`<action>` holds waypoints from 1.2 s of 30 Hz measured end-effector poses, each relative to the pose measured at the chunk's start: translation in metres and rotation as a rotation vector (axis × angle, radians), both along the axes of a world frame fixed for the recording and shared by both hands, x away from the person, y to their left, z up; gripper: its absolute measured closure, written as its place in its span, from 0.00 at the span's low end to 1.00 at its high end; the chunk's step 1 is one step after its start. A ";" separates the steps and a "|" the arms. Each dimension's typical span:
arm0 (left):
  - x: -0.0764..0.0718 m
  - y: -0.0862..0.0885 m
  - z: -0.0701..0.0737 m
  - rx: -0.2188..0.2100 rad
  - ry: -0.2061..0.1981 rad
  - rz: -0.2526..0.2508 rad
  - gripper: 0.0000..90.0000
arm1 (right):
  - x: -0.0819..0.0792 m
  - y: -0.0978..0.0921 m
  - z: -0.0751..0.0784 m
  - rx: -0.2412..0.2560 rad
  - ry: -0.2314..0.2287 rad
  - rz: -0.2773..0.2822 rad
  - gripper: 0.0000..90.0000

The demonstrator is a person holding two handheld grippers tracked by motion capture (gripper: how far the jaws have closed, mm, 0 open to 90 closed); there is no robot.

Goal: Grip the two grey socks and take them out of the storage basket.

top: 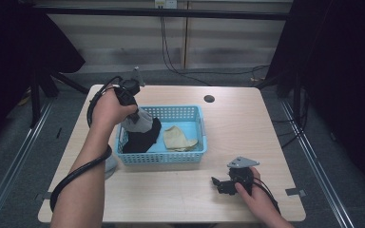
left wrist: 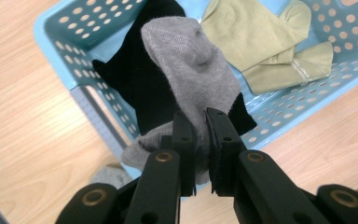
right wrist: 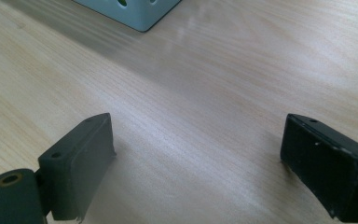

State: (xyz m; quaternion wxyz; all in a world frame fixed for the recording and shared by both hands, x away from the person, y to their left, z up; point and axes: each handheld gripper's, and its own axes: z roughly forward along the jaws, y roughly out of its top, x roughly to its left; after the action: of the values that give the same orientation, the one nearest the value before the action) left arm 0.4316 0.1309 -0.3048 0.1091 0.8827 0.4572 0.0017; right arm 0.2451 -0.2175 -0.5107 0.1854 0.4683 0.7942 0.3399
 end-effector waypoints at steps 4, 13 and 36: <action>-0.002 0.010 0.005 0.003 0.001 0.024 0.92 | 0.000 0.000 0.000 -0.001 0.001 0.000 0.10; -0.005 0.034 0.014 0.006 -0.002 0.070 0.92 | 0.000 0.000 0.000 -0.002 -0.001 0.001 0.10; -0.019 0.098 0.013 -0.018 -0.023 0.211 0.92 | 0.000 0.000 0.000 -0.002 -0.002 0.001 0.10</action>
State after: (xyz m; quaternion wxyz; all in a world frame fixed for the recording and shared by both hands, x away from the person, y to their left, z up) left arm 0.4131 0.2285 -0.2917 0.1213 0.8285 0.5463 0.0191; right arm 0.2453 -0.2175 -0.5107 0.1865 0.4675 0.7947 0.3394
